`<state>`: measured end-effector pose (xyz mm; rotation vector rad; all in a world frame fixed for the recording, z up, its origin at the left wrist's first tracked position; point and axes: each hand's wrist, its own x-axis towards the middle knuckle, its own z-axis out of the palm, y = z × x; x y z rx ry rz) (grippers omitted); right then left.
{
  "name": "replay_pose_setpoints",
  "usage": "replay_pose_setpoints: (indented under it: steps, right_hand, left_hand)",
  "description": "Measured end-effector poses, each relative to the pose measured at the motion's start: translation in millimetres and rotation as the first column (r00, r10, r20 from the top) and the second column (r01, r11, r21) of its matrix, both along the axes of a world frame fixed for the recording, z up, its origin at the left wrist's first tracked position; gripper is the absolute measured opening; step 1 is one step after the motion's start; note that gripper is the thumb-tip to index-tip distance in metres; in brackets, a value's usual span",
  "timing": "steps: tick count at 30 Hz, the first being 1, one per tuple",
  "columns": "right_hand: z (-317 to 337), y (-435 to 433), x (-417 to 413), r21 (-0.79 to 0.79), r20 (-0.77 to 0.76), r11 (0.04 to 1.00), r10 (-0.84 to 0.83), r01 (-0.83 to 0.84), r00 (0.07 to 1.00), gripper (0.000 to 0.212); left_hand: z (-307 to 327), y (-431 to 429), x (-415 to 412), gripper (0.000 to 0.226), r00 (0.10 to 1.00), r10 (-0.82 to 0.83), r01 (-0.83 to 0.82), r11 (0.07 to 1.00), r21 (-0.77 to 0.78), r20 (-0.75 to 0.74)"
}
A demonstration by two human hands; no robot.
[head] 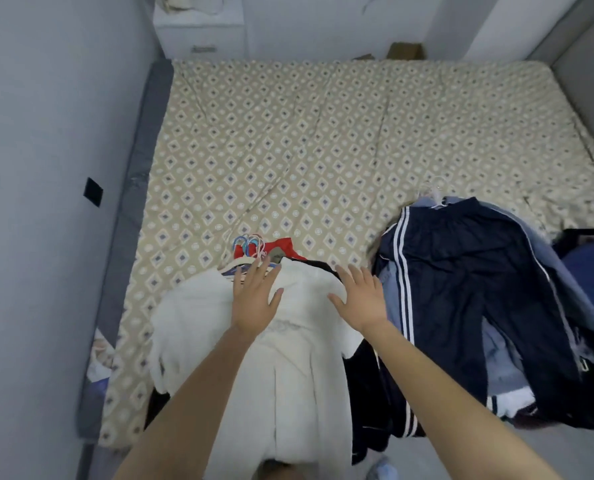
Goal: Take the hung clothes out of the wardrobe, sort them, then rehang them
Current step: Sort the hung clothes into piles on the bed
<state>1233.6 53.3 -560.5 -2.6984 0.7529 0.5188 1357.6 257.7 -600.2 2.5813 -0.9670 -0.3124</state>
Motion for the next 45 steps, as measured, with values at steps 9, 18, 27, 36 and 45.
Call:
replay_pose_setpoints:
  steps: [9, 18, 27, 36, 45]
  right_hand:
    - [69.6, -82.3, -168.5, -0.108, 0.107, 0.994, 0.019, -0.008, 0.994, 0.068]
    - [108.6, -160.8, -290.3, -0.118, 0.145, 0.991, -0.039, 0.056, 0.989, 0.067]
    - [103.7, -228.1, -327.1, -0.109, 0.122, 0.986, -0.116, 0.129, 0.986, 0.067]
    - [82.5, -316.7, -296.1, -0.108, 0.032, 0.989, -0.103, 0.106, 0.994, 0.068]
    - [68.8, -400.5, -237.2, -0.078, 0.037, 0.994, -0.076, 0.079, 0.996, 0.068]
  left_hand:
    - [53.9, -106.2, -168.2, 0.065, 0.997, -0.027, 0.024, 0.999, 0.037, 0.07]
    - [90.8, -192.3, -270.5, 0.073, 0.994, -0.06, 0.057, 0.998, 0.033, 0.094]
    - [93.5, -267.9, -296.6, 0.071, 0.99, -0.122, 0.117, 0.991, 0.066, 0.074]
    - [70.7, -342.0, -256.7, 0.064, 1.0, -0.024, 0.023, 0.995, 0.095, 0.003]
    - [55.1, -412.4, -202.9, 0.065, 0.985, 0.143, -0.131, 0.983, 0.129, -0.095]
